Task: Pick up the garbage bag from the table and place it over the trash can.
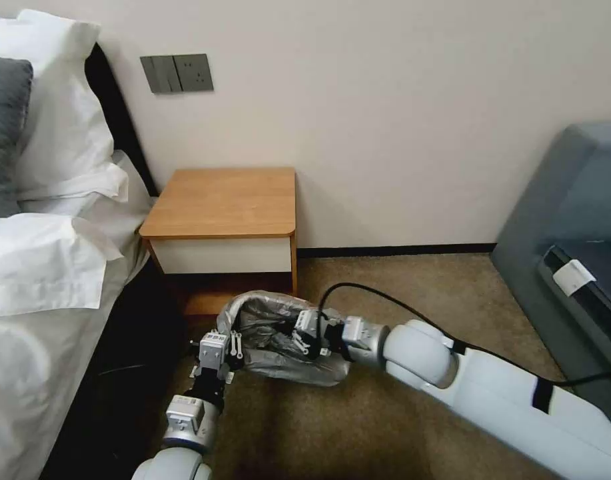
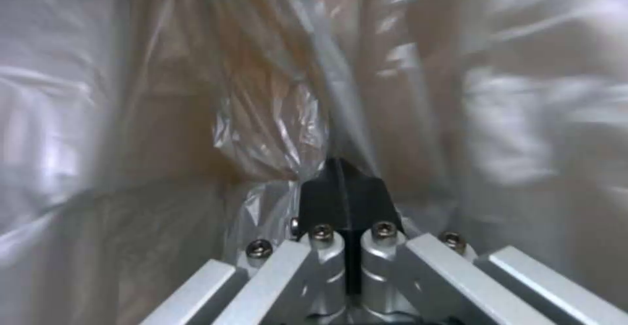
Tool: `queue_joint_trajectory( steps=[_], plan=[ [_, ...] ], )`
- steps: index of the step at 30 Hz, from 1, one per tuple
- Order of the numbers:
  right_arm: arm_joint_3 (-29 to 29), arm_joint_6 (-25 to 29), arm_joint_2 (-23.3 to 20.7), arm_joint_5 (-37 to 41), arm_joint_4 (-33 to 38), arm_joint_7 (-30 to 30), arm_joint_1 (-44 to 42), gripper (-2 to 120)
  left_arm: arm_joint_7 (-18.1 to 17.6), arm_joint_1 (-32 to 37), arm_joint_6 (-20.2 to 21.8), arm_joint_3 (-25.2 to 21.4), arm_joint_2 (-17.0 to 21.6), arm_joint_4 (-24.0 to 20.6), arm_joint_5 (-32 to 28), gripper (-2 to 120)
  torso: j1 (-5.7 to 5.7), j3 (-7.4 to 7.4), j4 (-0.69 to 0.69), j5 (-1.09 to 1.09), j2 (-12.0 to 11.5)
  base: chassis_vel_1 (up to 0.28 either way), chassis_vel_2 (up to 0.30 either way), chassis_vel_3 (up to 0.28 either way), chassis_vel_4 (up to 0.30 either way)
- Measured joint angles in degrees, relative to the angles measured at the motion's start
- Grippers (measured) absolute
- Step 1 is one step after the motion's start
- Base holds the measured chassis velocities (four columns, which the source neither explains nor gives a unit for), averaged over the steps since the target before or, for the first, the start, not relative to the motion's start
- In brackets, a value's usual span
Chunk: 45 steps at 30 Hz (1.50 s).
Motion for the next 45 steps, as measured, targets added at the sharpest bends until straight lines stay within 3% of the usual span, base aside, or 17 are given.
queue_joint_trajectory(
  steps=[14,24,28,31,35,37,40,43,45],
  plan=[
    [-8.24,-0.93,8.94,-0.94,-12.86,0.65,7.74,0,0.3,0.18,-0.64,0.54,-0.41,-2.03,2.59,7,0.0,0.0,0.0,0.0,0.0,0.0,0.0,0.0,0.0],
    [-8.53,-0.54,10.31,-1.38,-14.93,0.94,8.24,0,0.28,0.3,-0.65,0.72,-0.74,-2.22,2.72,7,0.0,0.0,0.01,0.01,0.0,0.0,0.0,0.0,0.0],
    [-5.16,0.05,8.24,-1.23,-10.66,1.29,5.18,0,-0.25,0.02,-0.64,0.14,-0.97,-1.18,1.3,7,0.0,0.0,0.01,0.02,0.0,0.0,0.0,0.0,0.0],
    [0.79,1.05,3.43,-0.96,-3.1,1.2,0.13,0,-2.15,0.01,2.22,0.25,-1.18,-1.21,-6.09,7,0.0,-0.01,0.0,0.02,0.0,0.0,0.0,0.0,0.0],
    [5.31,2.15,-0.24,-0.76,1.65,1.09,-3.77,0,-2.5,-0.43,3.52,0.06,-1.44,-1.04,-8.75,7,0.0,-0.01,-0.02,0.02,0.0,0.0,0.0,0.0,0.0],
    [10.31,4.41,-4.45,-0.31,6.3,1.38,-9.08,0,-3.3,-0.83,5.52,0.0,-1.49,-0.63,-11.67,7,0.0,-0.01,-0.01,0.01,0.0,0.0,0.0,0.0,0.0],
    [15.3,6.26,-7.4,0.04,10.4,1.73,-15.01,0,-4.36,-1.07,7.88,0.18,-1.5,-0.12,-14.73,7,0.0,-0.01,-0.01,0.03,0.0,0.0,0.0,0.0,0.0],
    [18.05,7.15,-8.31,0.25,12.38,2.27,-18.11,0,-4.91,-1.11,9.15,0.21,-1.5,0.13,-16.25,7,0.0,-0.01,-0.01,0.01,0.0,0.0,0.0,0.0,0.0],
    [25.72,8.8,-7.75,0.77,16.44,3.9,-24.54,0,-5.84,-1.1,12.35,0.12,-1.38,0.59,-20.29,7,0.0,-0.01,0.0,0.0,0.01,0.0,0.0,0.0,0.0]
  ],
)
